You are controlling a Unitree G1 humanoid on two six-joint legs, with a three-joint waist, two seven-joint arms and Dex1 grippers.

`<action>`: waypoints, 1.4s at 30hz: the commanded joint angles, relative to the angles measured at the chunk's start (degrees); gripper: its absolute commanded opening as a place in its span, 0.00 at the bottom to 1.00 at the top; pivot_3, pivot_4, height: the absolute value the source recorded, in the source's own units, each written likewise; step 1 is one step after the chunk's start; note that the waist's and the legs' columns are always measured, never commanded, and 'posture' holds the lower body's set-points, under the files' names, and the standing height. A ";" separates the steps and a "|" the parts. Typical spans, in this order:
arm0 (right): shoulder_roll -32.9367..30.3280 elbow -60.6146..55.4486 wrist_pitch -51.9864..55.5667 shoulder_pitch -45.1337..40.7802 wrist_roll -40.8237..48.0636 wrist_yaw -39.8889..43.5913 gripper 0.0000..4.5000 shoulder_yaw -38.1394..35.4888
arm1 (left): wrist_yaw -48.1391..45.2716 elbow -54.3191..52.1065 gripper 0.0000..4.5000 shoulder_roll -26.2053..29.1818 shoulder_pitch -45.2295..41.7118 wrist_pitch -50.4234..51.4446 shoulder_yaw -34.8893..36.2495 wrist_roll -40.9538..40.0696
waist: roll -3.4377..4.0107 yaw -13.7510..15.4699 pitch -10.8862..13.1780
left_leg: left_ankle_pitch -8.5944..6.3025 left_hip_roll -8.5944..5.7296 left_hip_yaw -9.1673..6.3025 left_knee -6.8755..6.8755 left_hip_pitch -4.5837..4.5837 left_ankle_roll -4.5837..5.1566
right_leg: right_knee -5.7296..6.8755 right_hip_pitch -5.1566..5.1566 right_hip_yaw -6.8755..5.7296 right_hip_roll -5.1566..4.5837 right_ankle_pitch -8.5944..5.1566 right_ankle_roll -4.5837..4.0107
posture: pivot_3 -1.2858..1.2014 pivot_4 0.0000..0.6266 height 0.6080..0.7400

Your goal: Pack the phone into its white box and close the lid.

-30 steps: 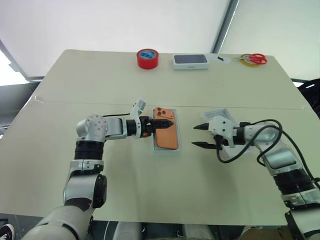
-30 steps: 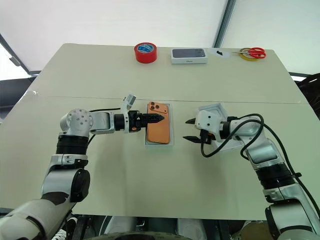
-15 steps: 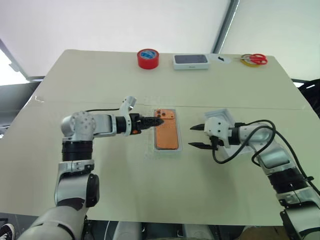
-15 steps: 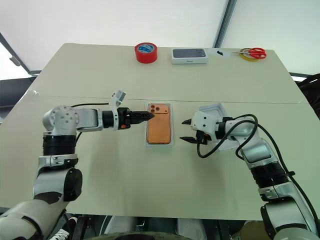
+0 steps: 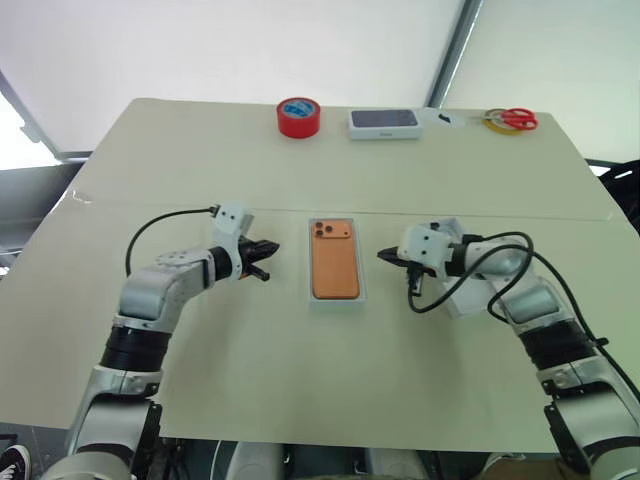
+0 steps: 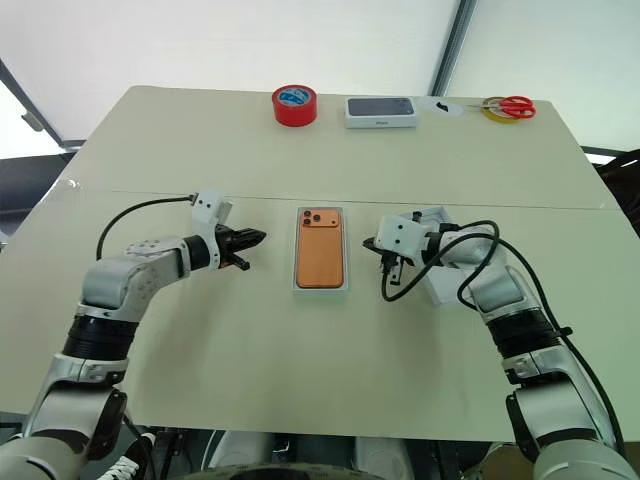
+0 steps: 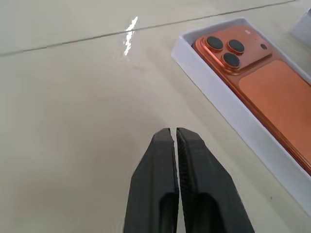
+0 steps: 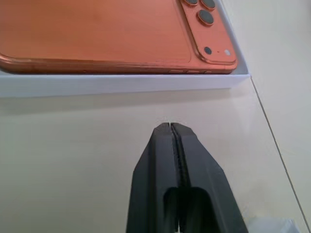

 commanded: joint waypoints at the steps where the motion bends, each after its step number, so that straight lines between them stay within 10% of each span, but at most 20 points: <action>1: 0.40 -0.01 -1.25 -1.73 -2.05 -1.08 0.00 0.93 | -1.44 2.28 0.01 -2.74 -1.79 -3.02 -3.63 2.88 | 0.00 -0.03 0.00 | -0.01 0.00 0.00 0.00 0.00 0.01 | 0.00 -0.01 0.00 0.00 0.00 0.00 | 0.52 0.24 1.00; 21: -9.68 -9.65 3.05 7.74 0.64 2.64 0.00 -4.89 | -9.19 13.81 0.01 -19.62 -11.51 -5.88 -11.60 8.50 | 0.02 0.88 0.01 | -0.14 -0.02 -0.02 0.28 -0.07 0.26 | 0.07 0.08 -0.06 0.00 0.00 0.01 | 0.52 0.24 1.00; 42: -11.55 -0.76 -3.36 4.33 -6.87 -4.59 0.00 -4.85 | -10.97 9.16 0.01 -13.36 -8.03 -5.56 -6.82 9.36 | 0.07 0.86 0.04 | -0.12 0.00 -0.02 0.27 -0.07 0.24 | 0.07 0.05 -0.06 0.01 0.00 0.01 | 0.52 0.24 1.00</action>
